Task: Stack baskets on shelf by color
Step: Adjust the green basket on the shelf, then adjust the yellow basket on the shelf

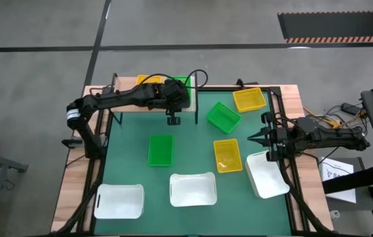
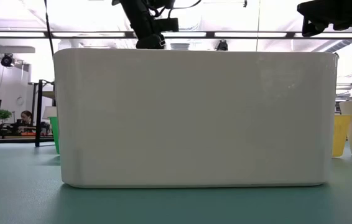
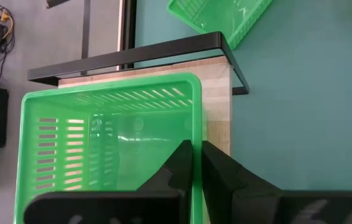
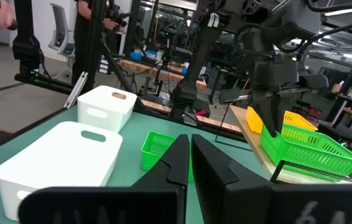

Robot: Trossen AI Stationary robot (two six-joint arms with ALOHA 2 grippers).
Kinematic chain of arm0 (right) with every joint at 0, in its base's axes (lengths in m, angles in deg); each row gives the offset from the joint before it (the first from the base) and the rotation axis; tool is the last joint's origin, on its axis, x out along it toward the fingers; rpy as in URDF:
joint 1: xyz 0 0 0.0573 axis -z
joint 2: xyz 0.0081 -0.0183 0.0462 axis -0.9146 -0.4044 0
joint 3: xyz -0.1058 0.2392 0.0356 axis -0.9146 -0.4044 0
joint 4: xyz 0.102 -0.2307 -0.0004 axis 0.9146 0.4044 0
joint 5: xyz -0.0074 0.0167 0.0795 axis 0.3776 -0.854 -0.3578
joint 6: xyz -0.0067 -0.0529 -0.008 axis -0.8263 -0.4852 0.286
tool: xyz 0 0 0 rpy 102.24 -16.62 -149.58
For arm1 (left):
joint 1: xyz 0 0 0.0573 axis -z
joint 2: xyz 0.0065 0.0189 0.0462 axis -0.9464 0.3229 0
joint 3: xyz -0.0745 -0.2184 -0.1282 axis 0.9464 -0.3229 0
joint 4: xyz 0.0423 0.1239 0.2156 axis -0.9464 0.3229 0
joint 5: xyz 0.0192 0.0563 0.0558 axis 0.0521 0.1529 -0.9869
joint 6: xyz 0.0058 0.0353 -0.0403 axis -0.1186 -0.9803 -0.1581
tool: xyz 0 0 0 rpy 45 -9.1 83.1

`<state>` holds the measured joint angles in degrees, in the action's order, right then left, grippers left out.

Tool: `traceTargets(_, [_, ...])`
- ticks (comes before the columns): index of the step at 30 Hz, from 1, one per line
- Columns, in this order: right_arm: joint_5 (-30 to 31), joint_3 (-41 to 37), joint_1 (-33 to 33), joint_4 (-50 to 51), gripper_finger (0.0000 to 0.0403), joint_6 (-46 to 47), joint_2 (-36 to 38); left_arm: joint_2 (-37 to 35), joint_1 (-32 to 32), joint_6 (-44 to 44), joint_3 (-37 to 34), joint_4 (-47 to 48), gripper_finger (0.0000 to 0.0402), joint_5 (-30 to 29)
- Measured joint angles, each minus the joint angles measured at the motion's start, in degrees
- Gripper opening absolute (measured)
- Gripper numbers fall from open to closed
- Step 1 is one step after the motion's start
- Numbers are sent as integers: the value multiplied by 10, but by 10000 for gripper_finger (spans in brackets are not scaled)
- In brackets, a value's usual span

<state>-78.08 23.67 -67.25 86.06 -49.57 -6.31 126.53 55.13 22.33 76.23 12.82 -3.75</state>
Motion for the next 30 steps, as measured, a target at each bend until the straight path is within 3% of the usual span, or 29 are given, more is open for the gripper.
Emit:
traceTargets(5, [0, 0, 0, 0, 11, 0, 0, 0, 0, -7, 0, 0, 12, 0])
traceTargets(17, [0, 0, 0, 0, 11, 5, 0, -36, 1, -15, 1, 13, 105, -2])
traceTargets(25, [0, 0, 0, 0, 11, 6, 0, -123, -4, 9, -12, 168, 111, -15])
traceTargets(30, [0, 0, 0, 0, 11, 7, 0, -164, -28, 4, -69, 174, 111, -17])
